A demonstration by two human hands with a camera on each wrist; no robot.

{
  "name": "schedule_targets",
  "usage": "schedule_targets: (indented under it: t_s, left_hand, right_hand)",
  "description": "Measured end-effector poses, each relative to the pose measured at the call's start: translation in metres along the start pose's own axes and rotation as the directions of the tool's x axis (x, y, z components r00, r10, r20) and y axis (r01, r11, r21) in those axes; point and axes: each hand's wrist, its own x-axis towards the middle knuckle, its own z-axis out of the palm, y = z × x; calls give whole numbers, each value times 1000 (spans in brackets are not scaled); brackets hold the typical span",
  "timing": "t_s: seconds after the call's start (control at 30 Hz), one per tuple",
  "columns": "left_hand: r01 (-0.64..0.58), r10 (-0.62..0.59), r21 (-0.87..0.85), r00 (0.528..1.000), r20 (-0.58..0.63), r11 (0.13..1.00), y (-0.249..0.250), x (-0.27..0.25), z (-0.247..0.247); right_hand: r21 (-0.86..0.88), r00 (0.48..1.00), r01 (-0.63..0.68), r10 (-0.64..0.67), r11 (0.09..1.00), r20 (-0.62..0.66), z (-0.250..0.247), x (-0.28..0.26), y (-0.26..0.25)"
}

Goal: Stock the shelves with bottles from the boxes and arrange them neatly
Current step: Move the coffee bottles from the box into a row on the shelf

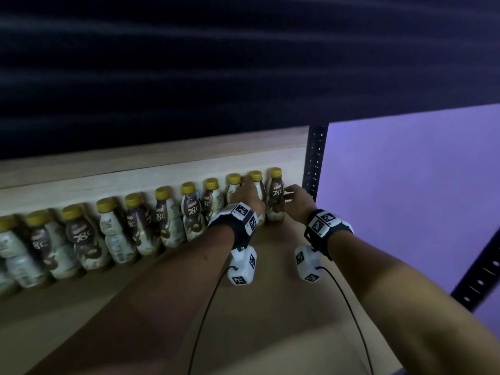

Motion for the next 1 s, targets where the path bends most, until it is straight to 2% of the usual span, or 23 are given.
schedule_targets:
  t_s: [0.17, 0.3, 0.37, 0.47, 0.53, 0.7, 0.83, 1.0]
  left_hand:
    - [-109, 110, -11, 993, 43, 994, -7, -25, -15]
    - [-202, 202, -12, 979, 36, 979, -25, -48, -34]
    - [-229, 225, 34, 969, 106, 973, -38, -58, -44]
    - [-250, 219, 116, 948, 233, 961, -63, -76, -61]
    - [-281, 236, 147, 935, 266, 948, -80, -91, -74]
    - [-335, 269, 186, 913, 306, 924, -124, -137, -114]
    - [-365, 288, 182, 892, 348, 913, -167, -184, -151]
    - [-333, 271, 146, 904, 332, 932, -227, -255, -205]
  right_hand:
    - [-103, 999, 27, -25, 994, 22, -5, -20, -6]
    - [-222, 991, 130, -117, 966, 70, -7, -45, -18]
    - [-275, 983, 174, -150, 946, 107, -5, -62, -28]
    - [-328, 981, 157, -108, 932, 162, 0, -91, -46]
    - [-394, 979, 149, -79, 907, 189, 6, -113, -60]
    - [-505, 960, 244, -133, 828, 245, 33, -180, -97]
    - [-458, 939, 312, -197, 833, 281, 71, -229, -128]
    - [-391, 924, 329, -208, 860, 321, 126, -294, -168]
